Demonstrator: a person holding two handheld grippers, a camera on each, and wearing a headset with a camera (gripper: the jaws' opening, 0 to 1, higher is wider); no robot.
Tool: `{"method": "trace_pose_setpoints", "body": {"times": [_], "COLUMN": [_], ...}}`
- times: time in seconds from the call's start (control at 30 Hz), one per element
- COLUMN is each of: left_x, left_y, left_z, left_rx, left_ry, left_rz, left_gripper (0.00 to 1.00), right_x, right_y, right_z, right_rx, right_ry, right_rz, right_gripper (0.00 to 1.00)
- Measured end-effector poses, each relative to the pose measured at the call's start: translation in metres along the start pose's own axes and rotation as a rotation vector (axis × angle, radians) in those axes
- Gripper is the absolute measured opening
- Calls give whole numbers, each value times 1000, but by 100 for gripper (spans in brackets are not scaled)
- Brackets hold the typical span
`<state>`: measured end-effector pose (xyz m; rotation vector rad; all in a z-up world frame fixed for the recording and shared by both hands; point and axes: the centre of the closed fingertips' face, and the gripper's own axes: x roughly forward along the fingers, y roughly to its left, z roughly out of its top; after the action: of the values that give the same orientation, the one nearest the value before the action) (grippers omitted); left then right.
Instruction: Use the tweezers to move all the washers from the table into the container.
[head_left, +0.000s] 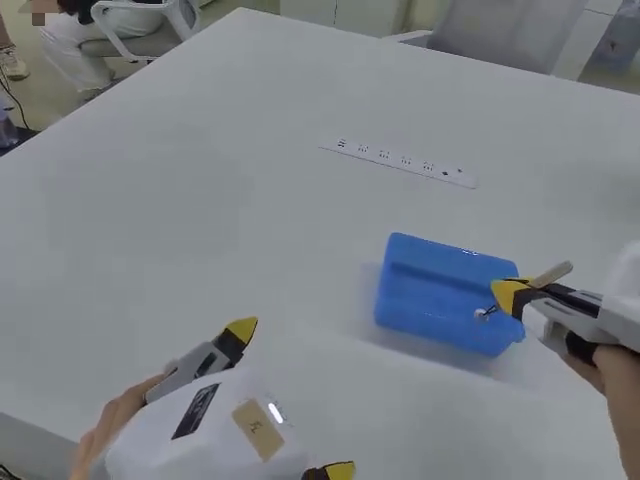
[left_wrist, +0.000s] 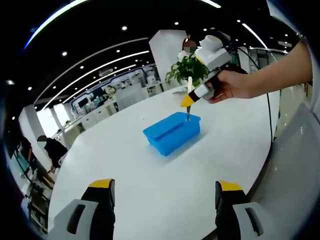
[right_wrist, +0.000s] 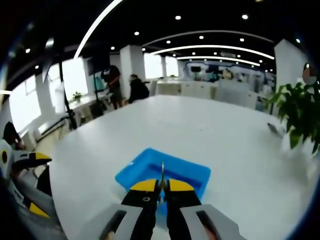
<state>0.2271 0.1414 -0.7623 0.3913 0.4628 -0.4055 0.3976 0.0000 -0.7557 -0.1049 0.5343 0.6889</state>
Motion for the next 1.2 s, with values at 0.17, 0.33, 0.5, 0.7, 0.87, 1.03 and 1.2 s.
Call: {"method": "trace_pose_setpoints", "body": {"times": [0.17, 0.33, 0.5, 0.7, 0.87, 1.03, 1.2], "left_x": [-3, -4, -2, 0, -2, -4, -4], "left_y": [3, 2, 6, 14, 17, 19, 16], "left_z": [9, 14, 32, 54, 63, 73, 90], "left_rx": [-92, -90, -104, -155, -192, -216, -238], "left_ry": [-49, -42, -73, -117, -126, -127, -151], "left_rz": [-29, -36, -36, -44, -54, -74, -131], "left_gripper": [86, 86, 86, 86, 85, 82, 76], "right_x": [15, 25, 37, 46, 49, 49, 48], "right_y": [-6, -12, -15, -18, -20, -21, -20], "right_z": [-14, -21, -31, -38, -43, -44, -44], "right_rx": [-16, -29, -31, -25, -20, 0, -18], "right_ry": [30, 61, 91, 122, 141, 150, 158], "right_rz": [-13, -20, -13, -4, 3, 18, 13], "right_gripper": [3, 3, 3, 3, 3, 3, 3]}}
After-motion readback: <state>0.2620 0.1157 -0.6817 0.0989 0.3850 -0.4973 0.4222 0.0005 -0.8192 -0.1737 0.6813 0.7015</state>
